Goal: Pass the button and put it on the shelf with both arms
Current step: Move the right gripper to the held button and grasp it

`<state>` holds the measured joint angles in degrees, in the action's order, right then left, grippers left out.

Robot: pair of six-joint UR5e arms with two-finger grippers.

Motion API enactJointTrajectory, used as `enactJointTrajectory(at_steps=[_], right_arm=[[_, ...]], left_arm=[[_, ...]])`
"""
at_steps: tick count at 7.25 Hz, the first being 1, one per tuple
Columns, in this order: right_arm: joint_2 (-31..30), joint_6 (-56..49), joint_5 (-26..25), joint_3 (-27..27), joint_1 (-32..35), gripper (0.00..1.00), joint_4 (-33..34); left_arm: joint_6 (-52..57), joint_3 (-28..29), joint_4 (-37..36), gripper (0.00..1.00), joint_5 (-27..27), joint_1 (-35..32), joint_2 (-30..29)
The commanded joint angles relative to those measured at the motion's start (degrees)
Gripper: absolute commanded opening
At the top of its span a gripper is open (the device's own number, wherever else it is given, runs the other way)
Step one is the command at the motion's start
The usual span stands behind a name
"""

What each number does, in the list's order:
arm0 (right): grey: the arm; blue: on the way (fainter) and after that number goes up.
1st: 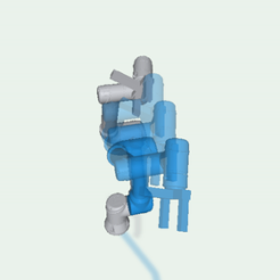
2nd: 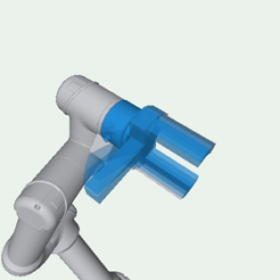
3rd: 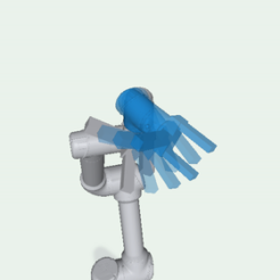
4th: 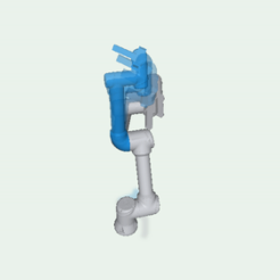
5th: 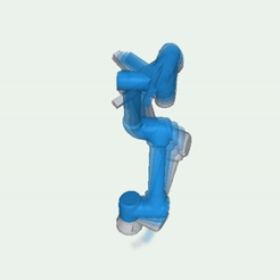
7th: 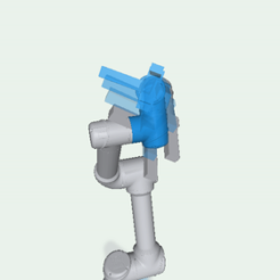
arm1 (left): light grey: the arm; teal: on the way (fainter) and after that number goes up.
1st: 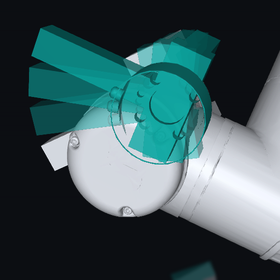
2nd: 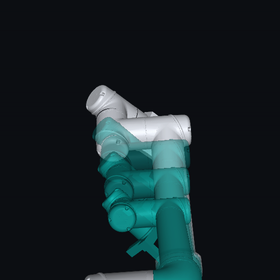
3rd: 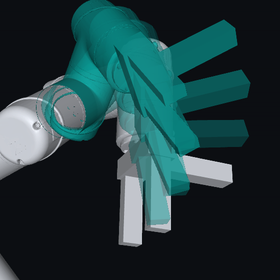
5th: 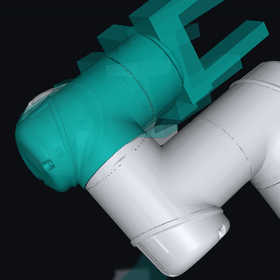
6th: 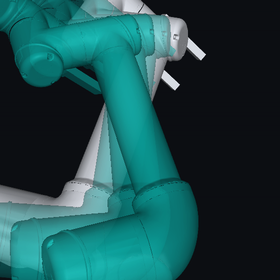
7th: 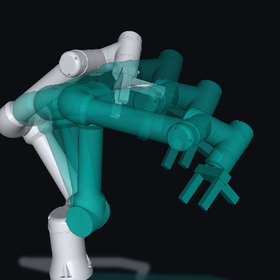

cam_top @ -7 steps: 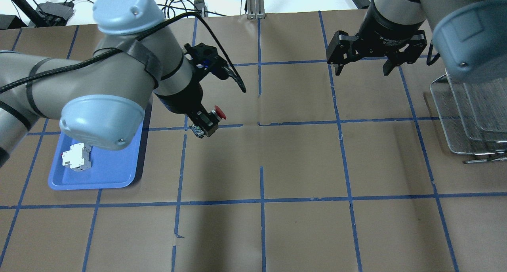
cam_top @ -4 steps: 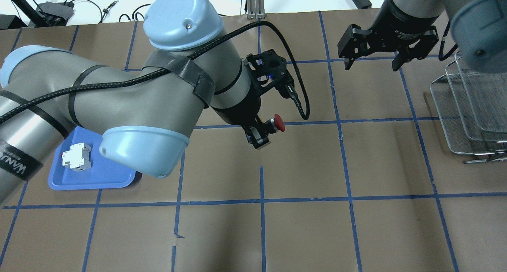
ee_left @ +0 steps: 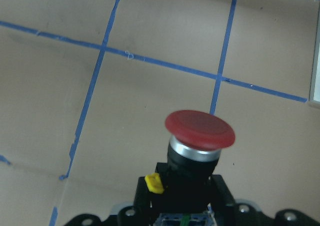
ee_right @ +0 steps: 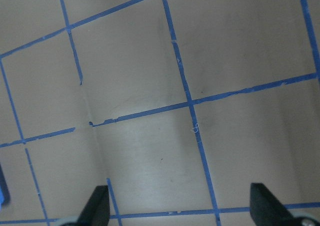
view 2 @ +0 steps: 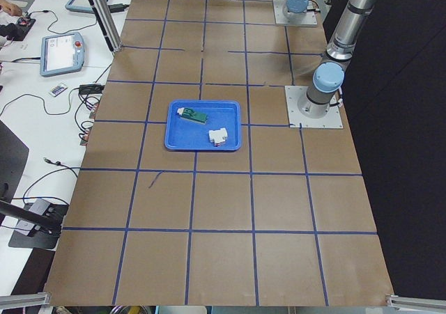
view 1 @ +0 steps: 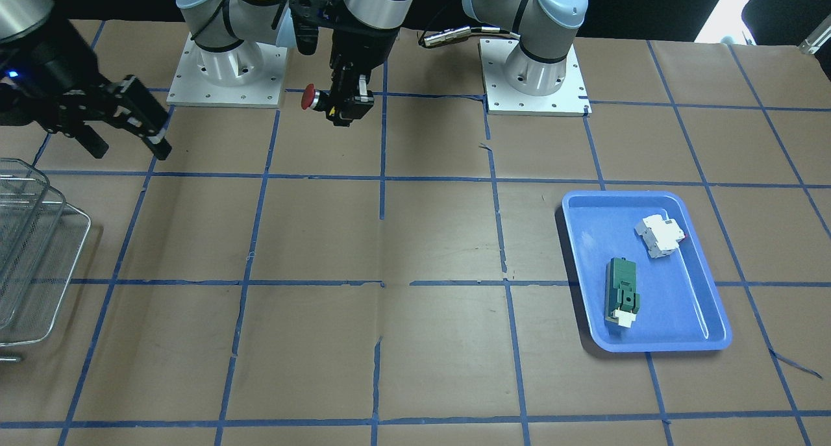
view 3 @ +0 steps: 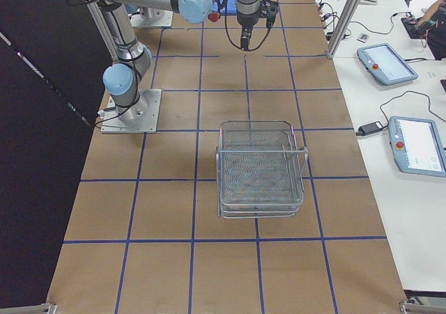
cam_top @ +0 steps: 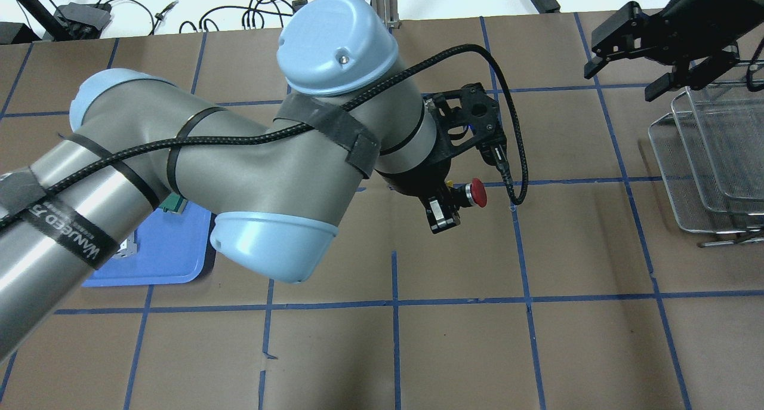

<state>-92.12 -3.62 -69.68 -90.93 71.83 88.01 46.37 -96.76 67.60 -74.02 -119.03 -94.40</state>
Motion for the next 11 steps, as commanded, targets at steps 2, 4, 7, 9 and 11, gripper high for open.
enactJointTrajectory(at_steps=[2, 4, 7, 9, 11], right_arm=[[0.01, -4.87, 12.57, -0.48, -4.32, 1.00, -13.52], [-0.87, -11.29, 25.39, -6.59, -3.98, 1.00, -17.61], [-1.57, -27.04, 32.76, -13.66, -1.88, 1.00, -17.61], [-1.49, -27.05, 32.85, -14.53, 4.51, 1.00, -17.53], [-2.01, -28.98, 32.68, -14.89, 5.87, 1.00, -17.43]], left_arm=[[0.39, 0.44, -1.69, 0.00, 5.54, 5.79, -1.05], [-0.66, 0.70, -1.68, 0.00, 5.73, 5.39, -1.14], [-0.93, 0.78, -2.21, 0.00, 5.73, 4.77, -1.23], [-0.93, 0.79, -2.21, 0.00, 5.73, 4.77, -1.23], [-0.93, 0.87, -2.21, 0.00, 5.73, 4.77, -1.23]])
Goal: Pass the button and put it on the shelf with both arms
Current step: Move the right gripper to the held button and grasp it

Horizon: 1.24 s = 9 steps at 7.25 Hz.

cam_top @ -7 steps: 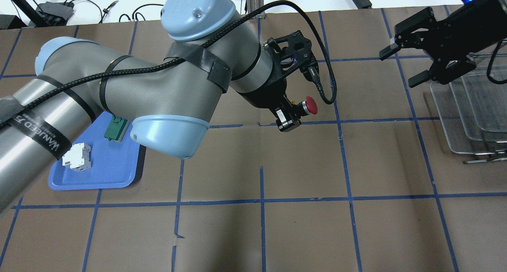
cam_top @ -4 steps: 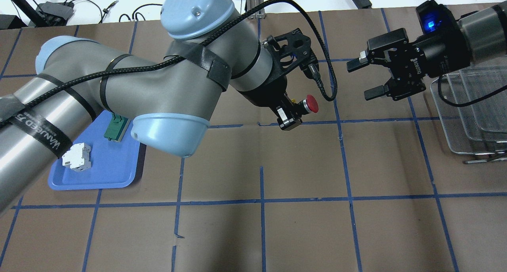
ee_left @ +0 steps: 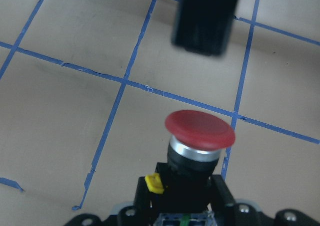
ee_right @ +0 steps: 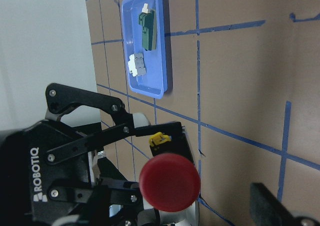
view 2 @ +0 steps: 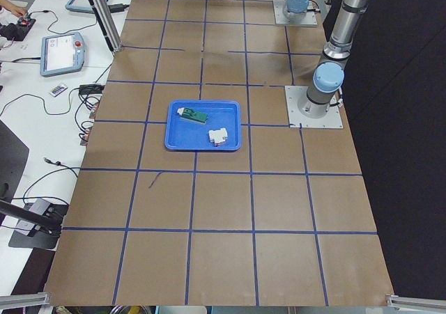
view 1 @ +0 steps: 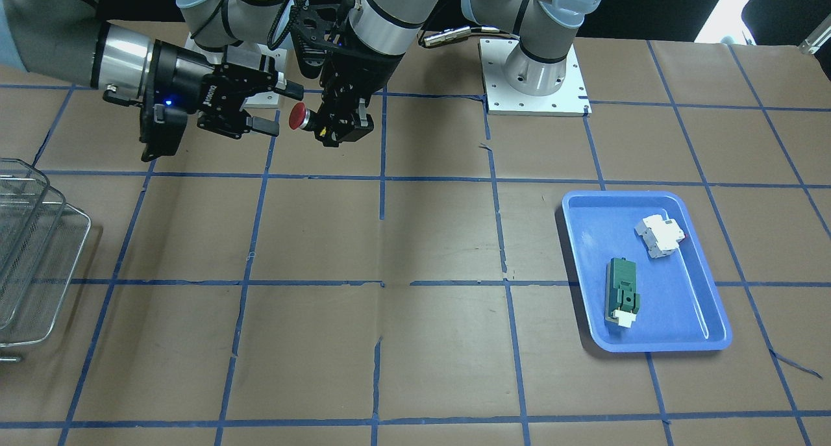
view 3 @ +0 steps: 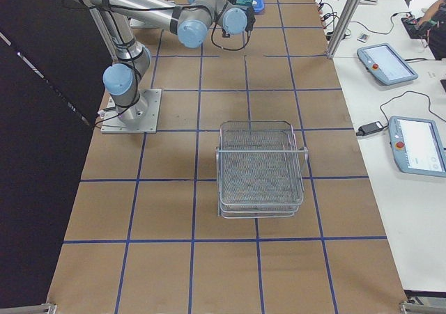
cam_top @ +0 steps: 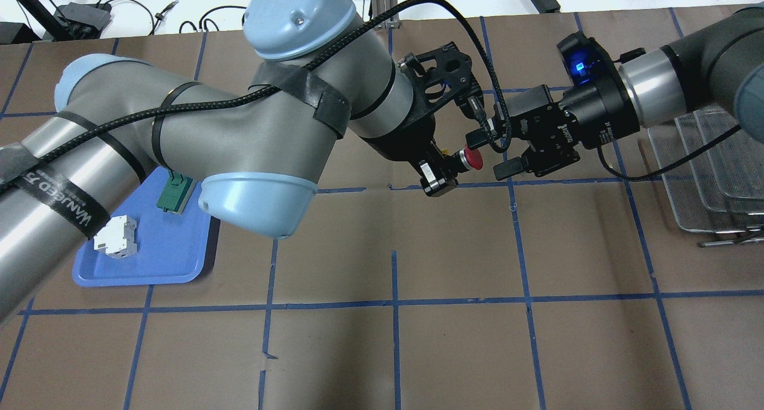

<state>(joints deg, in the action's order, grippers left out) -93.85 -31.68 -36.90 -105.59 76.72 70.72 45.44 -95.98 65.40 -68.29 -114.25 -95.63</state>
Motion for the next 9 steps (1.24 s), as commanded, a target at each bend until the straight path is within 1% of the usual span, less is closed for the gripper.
enactJointTrajectory(at_steps=[1, 3, 4, 5, 6, 7, 8, 9], right_arm=[[-0.10, -1.01, -0.28, -0.24, 0.89, 1.00, -0.40], [0.07, -1.19, 0.07, -0.24, 0.80, 1.00, -0.14], [0.08, -1.19, -0.02, -0.24, 0.80, 0.93, 0.38], [0.08, -1.10, -0.28, -0.15, 0.71, 0.56, 0.38], [-0.01, -1.01, -0.37, -0.06, 0.71, 0.22, 0.38], [-0.01, -0.93, -0.19, -0.15, 0.71, 0.13, 0.30], [-0.01, -1.01, -0.11, -0.15, 0.71, 0.09, 0.30], [-0.01, -1.01, -0.19, -0.06, 0.71, 0.08, 0.38]], left_arm=[[0.09, 0.09, 0.00, 0.00, 0.00, 0.00, 0.00], [0.09, 0.09, 0.00, 0.00, 0.00, 0.00, 0.09], [0.09, 0.00, 0.00, 0.00, 0.00, 0.00, 0.00], [0.00, -0.26, 0.00, 0.00, -0.08, 0.00, 0.09], [0.00, -0.09, -0.09, 0.00, -0.09, 0.00, 0.09], [0.00, -0.08, -0.09, 0.00, -0.09, -0.09, 0.09], [0.00, -0.17, -0.09, 0.00, -0.09, -0.09, 0.09], [-0.09, -0.17, -0.09, 0.00, -0.09, -0.09, 0.09]])
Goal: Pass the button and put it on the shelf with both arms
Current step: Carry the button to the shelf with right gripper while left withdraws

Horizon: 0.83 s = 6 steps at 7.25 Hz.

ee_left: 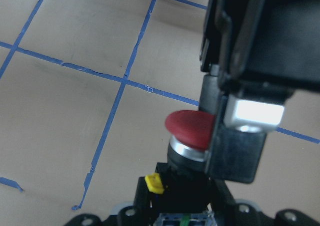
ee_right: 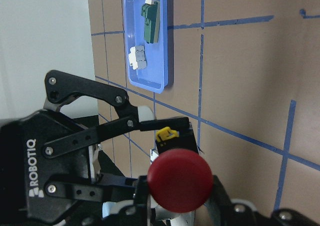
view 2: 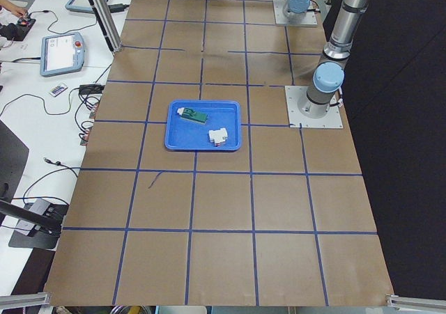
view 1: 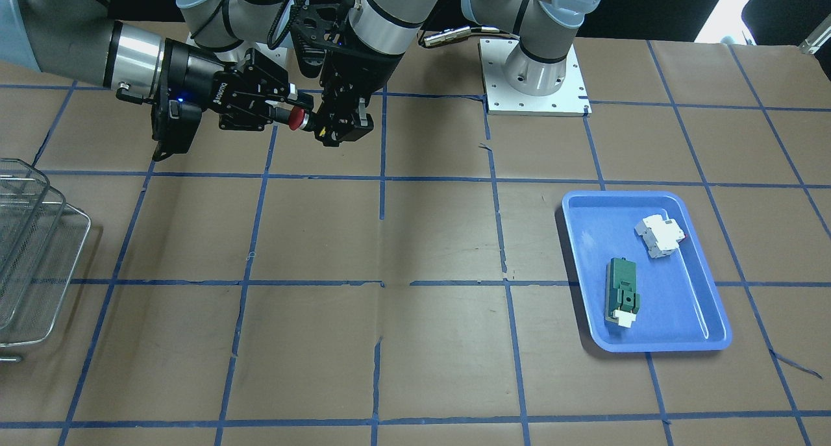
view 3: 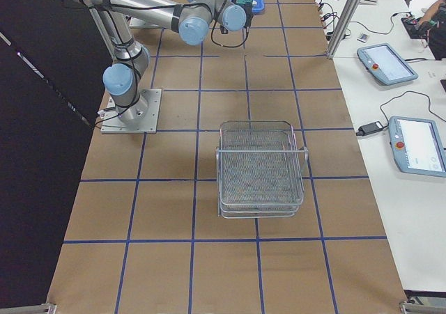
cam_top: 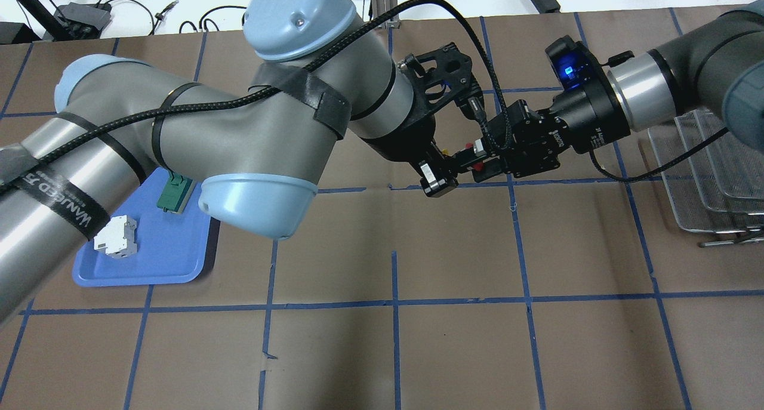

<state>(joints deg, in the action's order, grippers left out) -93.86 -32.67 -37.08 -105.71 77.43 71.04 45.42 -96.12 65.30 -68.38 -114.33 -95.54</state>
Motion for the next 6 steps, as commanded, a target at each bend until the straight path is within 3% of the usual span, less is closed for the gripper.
enactJointTrajectory(at_steps=[1, 2, 6], right_arm=[[-0.01, -0.02, -0.01, 0.15, 0.00, 0.08, 0.06], [-0.01, -0.02, -0.01, 0.24, 0.00, 0.08, 0.06], [-0.01, -0.02, -2.37, 1.72, -0.87, 0.08, 0.50]], left_arm=[[-0.07, 0.05, 0.00, 0.10, -0.09, -0.02, 0.01], [-2.68, 0.23, 0.00, 0.99, 1.13, -0.02, -0.08], [-3.94, 0.41, 0.44, 1.00, 1.14, 0.94, 1.23]])
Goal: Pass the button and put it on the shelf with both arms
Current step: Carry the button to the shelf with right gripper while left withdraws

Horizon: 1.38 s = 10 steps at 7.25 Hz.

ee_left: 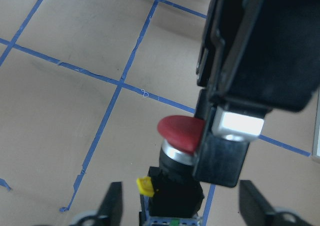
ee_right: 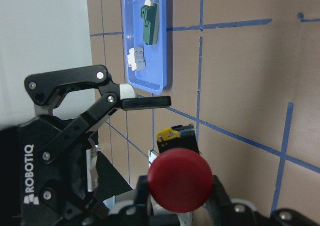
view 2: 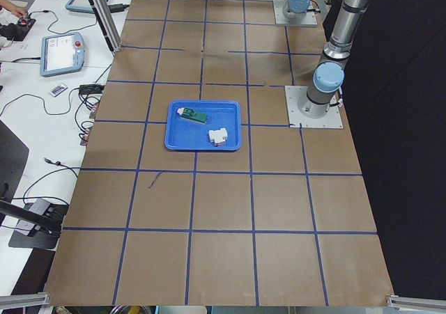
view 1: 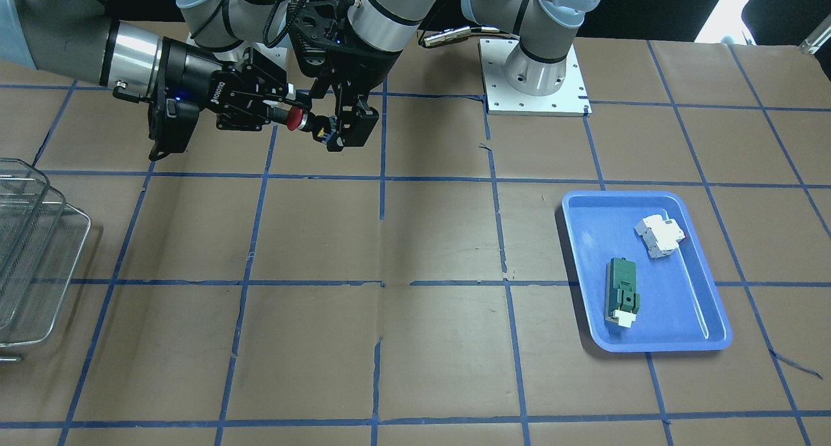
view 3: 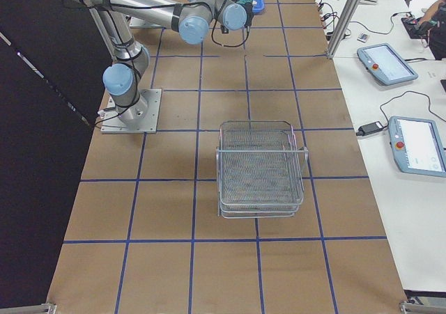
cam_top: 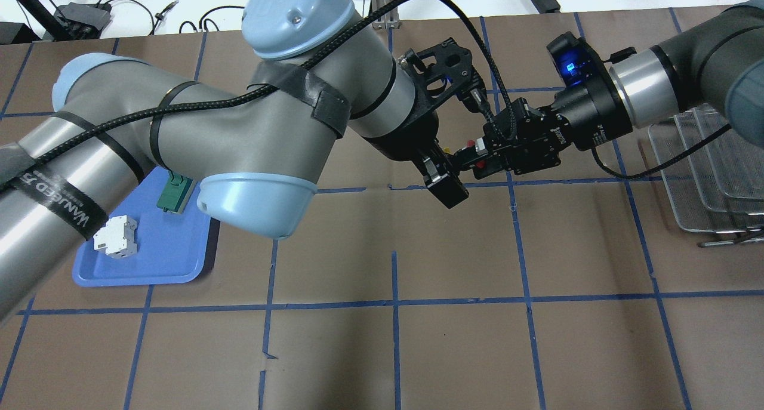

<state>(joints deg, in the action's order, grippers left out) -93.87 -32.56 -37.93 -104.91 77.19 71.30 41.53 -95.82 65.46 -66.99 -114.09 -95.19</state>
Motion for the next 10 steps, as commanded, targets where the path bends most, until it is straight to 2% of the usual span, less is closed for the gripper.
enactJointTrajectory(at_steps=[1, 3, 4, 5, 6, 7, 8, 10], right_arm=[[-0.17, -0.05, -7.97, 3.80, -1.94, 0.08, 0.51], [-0.53, -0.48, -21.25, 7.69, -4.67, 0.09, 5.41], [-1.92, -0.31, -30.27, 8.74, -6.07, 0.08, 11.61], [-2.37, -0.31, -40.89, 8.75, -8.52, 0.07, 17.06], [-2.29, -0.48, -44.65, 8.75, -10.55, 0.07, 19.47], [-2.20, -3.44, -47.82, 8.40, -13.01, 0.07, 22.80], [-2.02, -10.87, -47.42, 7.79, -17.29, 0.07, 27.36], [3.48, -21.10, -47.33, 6.65, -25.56, 0.08, 35.10]], left_arm=[[-0.05, -0.07, 2.63, 1.00, -0.68, 2.54, 1.67], [-0.31, 0.55, 11.49, 1.00, -5.07, 10.61, 3.33], [-2.66, 0.37, 15.36, 1.00, -8.48, 13.00, 4.74], [-7.30, 0.55, 15.75, 1.00, -17.47, 13.98, 5.53], [-12.91, -0.06, 15.93, 1.00, -20.61, 15.03, 6.15], [-20.36, 0.02, 15.93, 1.00, -20.55, 17.22, 6.24], [-23.31, 0.19, 16.02, 1.00, -20.55, 19.07, 6.59], [-26.39, -0.07, 16.10, 1.00, -20.55, 24.50, 7.38]])
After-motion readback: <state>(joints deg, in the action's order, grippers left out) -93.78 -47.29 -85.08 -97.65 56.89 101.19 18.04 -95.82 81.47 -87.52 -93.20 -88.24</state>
